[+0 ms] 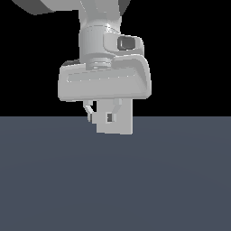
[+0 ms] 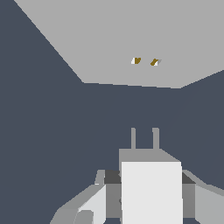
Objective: Plug the charger into the wall socket.
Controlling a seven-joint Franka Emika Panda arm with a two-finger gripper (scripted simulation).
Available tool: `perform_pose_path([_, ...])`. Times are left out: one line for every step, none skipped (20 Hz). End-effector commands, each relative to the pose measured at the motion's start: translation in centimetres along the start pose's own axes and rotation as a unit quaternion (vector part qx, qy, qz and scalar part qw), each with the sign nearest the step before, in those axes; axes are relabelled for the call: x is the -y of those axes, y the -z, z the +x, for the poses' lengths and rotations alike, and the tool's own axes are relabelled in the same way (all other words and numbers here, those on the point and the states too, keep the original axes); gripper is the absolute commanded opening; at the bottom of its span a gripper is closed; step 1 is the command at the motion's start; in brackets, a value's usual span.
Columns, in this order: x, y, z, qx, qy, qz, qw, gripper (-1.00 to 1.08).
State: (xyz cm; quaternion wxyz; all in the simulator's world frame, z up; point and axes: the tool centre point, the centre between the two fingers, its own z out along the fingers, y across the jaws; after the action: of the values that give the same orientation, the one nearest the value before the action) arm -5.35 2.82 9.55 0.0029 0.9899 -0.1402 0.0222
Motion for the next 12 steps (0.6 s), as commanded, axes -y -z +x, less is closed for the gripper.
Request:
perform_pose_path([0.22, 0.21, 0.27, 0.0, -0.014, -0.001, 0.9999, -1.0])
perform_pose_path([0.29, 0.27, 0.35, 0.0, -0.018, -0.001, 0.9998, -1.0])
perform_pose_path([0.34, 0.32, 0.42, 0.0, -0.022, -0.001, 0.9998, -1.0])
perform_pose_path([0.39, 0.36, 0.48, 0.0, -0.025, -0.001, 0.9997, -1.0])
perform_pose_path([0.42, 0.39, 0.53, 0.0, -0.027, -0.001, 0.9996, -1.0])
perform_pose_path([0.44, 0.42, 0.57, 0.0, -0.029, -0.002, 0.9996, -1.0])
perform_pose_path([0.45, 0.43, 0.6, 0.0, -0.03, -0.002, 0.9995, -1.0])
perform_pose_path([0.45, 0.44, 0.62, 0.0, -0.031, -0.002, 0.9995, -1.0])
perform_pose_path([0.45, 0.44, 0.63, 0.0, -0.031, -0.002, 0.9995, -1.0])
perform_pose_path([0.42, 0.43, 0.63, 0.0, -0.031, -0.002, 0.9995, -1.0])
perform_pose_path([0.42, 0.43, 0.63, 0.0, -0.031, -0.002, 0.9995, -1.0])
perform_pose_path([0.42, 0.43, 0.63, 0.0, -0.031, -0.002, 0.9995, -1.0])
